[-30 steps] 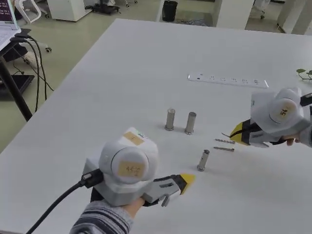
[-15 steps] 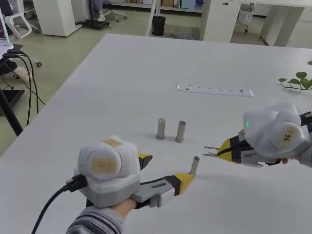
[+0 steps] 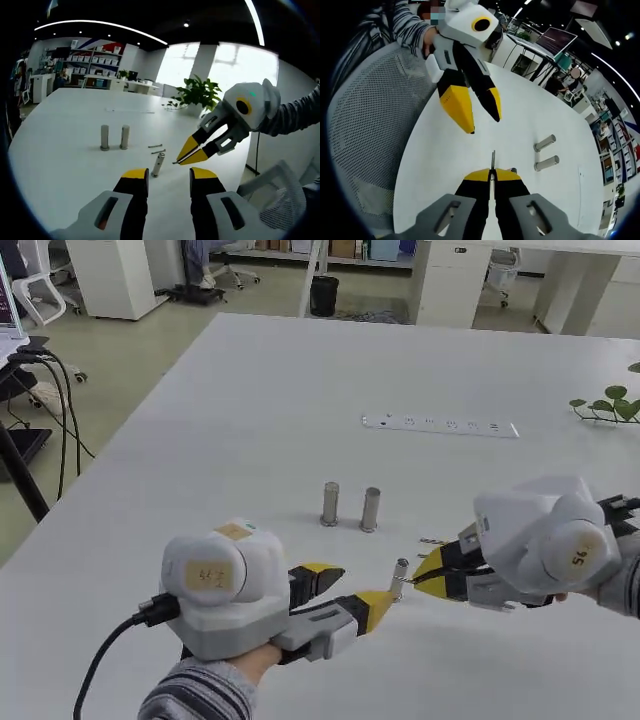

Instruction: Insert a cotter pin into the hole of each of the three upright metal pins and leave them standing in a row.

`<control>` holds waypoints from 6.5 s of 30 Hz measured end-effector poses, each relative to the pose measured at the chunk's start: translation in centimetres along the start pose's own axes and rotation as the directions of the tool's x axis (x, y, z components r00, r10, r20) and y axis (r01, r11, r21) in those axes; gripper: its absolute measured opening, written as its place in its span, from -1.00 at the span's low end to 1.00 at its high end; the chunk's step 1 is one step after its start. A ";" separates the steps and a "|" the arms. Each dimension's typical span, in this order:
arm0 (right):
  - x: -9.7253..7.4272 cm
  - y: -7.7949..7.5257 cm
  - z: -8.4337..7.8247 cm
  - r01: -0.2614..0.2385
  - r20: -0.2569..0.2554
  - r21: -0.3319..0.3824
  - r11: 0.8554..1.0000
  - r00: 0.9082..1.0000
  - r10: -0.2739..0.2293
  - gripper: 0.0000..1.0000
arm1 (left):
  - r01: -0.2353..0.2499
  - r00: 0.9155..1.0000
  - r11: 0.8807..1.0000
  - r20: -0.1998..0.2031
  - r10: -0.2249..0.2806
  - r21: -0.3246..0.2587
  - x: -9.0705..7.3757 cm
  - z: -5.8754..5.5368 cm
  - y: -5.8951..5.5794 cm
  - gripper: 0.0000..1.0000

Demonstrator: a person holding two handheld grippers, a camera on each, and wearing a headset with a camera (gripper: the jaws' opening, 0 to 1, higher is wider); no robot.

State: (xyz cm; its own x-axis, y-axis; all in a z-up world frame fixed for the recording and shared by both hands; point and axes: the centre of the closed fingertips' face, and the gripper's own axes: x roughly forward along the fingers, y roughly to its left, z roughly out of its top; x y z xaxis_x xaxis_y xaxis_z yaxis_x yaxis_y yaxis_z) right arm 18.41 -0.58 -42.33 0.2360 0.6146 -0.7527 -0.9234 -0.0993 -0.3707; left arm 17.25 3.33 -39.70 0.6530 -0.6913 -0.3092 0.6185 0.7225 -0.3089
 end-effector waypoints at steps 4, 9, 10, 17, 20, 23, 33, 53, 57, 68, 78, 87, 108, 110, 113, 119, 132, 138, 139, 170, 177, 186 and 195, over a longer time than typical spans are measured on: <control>0.4 0.5 1.2 -0.010 0.029 -0.012 1.000 1.000 0.010 -1.00 | 0.019 1.000 1.000 0.007 -0.019 -0.012 0.0 0.1 -0.3 -0.56; 0.5 0.8 2.4 -0.013 0.058 -0.026 1.000 0.998 0.015 -1.00 | 0.023 1.000 0.999 0.006 -0.023 -0.032 0.0 0.1 -0.3 -0.64; 0.5 0.8 2.7 -0.013 0.064 -0.026 1.000 0.998 0.015 -1.00 | 0.023 1.000 0.999 0.005 -0.022 -0.036 0.0 0.1 -0.3 -0.64; 0.4 0.7 3.9 -0.005 0.104 -0.023 1.000 0.995 0.008 -1.00 | 0.035 0.999 0.996 0.013 -0.034 -0.085 0.0 0.0 -0.4 -0.78; 0.4 0.7 4.0 -0.004 0.104 -0.024 1.000 0.995 0.007 -1.00 | 0.040 0.999 0.995 0.012 -0.039 -0.096 0.0 0.0 -0.3 -0.91; 0.3 0.9 4.2 -0.008 0.110 -0.023 1.000 0.994 0.010 -1.00 | 0.049 0.999 0.993 0.029 -0.046 -0.110 0.0 0.2 -0.4 -1.00; 0.3 0.8 4.1 -0.003 0.111 -0.018 1.000 0.994 0.005 -1.00 | 0.049 0.999 0.990 0.021 -0.047 -0.129 0.0 0.0 -0.4 -1.00; 0.5 1.0 3.6 -0.015 0.094 0.005 1.000 0.996 0.014 -1.00 | 0.068 0.998 0.998 0.003 -0.068 -0.015 0.0 -0.2 -1.2 -1.00; 0.5 1.1 3.3 -0.023 0.088 0.007 1.000 0.996 0.022 -1.00 | 0.076 0.997 0.997 -0.002 -0.076 0.009 0.0 -0.3 -1.4 -1.00; 0.6 1.7 2.3 -0.049 0.062 0.014 0.999 0.997 0.048 -1.00 | 0.093 0.995 0.991 -0.047 -0.089 0.100 0.2 -0.8 -2.0 -1.00; 0.5 1.6 2.2 -0.037 0.040 -0.027 0.999 0.998 0.038 -1.00 | 0.084 0.995 0.989 -0.062 -0.076 0.123 0.3 -1.0 -1.7 -1.00; 0.6 1.6 1.7 -0.029 0.010 -0.040 0.999 1.000 0.030 -1.00 | 0.043 0.997 0.991 -0.062 -0.035 0.125 0.3 -1.0 -0.9 -0.88; -0.3 -1.1 -3.2 0.087 -0.160 0.076 0.993 0.984 -0.074 -1.00 | -0.055 0.996 0.973 -0.057 0.069 0.225 0.8 -0.9 0.5 -0.46; -0.3 -1.3 -3.7 0.096 -0.175 0.085 0.992 0.981 -0.080 -1.00 | -0.061 0.995 0.969 -0.066 0.079 0.239 0.9 -1.1 0.7 -0.46; -0.4 -1.8 -4.4 0.112 -0.192 0.112 0.987 0.977 -0.089 -1.00 | -0.066 0.994 0.967 -0.073 0.086 0.246 1.3 -0.8 1.0 -0.44; -0.5 -2.4 -5.8 0.130 -0.220 0.136 0.982 0.971 -0.098 -1.00 | -0.070 0.992 0.966 -0.085 0.094 0.248 2.7 -0.4 1.3 -0.42; 0.5 -2.6 -6.9 0.135 -0.251 0.125 0.983 0.963 -0.100 -1.00 | -0.082 0.986 0.962 -0.122 0.117 0.259 6.7 -2.4 1.9 -0.54; 1.0 -2.7 -6.8 0.121 -0.253 0.109 0.987 0.963 -0.090 -1.00 | -0.090 0.987 0.965 -0.106 0.119 0.246 8.2 -2.2 2.4 -0.58; 1.1 -2.8 -6.7 0.120 -0.251 0.111 0.987 0.964 -0.089 -1.00 | -0.089 0.987 0.966 -0.106 0.118 0.243 8.3 -2.2 2.4 -0.59; 1.5 -2.6 -5.6 0.086 -0.228 0.141 0.986 0.972 -0.052 -1.00 | -0.095 0.986 0.966 -0.111 0.125 0.242 9.7 -3.7 2.6 -0.89; 1.2 -2.9 -5.1 0.091 -0.207 0.147 0.985 0.977 -0.059 -1.00 | -0.090 0.988 0.966 -0.099 0.117 0.243 9.8 -3.7 2.6 -0.90; 1.4 -2.9 -4.5 0.084 -0.197 0.130 0.988 0.979 -0.057 -1.00 | -0.088 0.989 0.965 -0.097 0.115 0.248 9.9 -3.7 2.6 -0.90; 2.1 -3.0 -3.5 0.074 -0.187 0.098 0.993 0.981 -0.054 -1.00 | -0.094 0.988 0.965 -0.094 0.120 0.245 9.9 -3.8 2.6 -0.90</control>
State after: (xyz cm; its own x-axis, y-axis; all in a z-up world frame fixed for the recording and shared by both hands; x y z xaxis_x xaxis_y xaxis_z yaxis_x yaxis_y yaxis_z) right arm 22.75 -1.68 -44.70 0.3383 0.4617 -0.8200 -0.9287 0.0230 -0.3702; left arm 23.68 -1.66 -46.94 0.6783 -0.5976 -0.4275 0.6426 0.7646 -0.0491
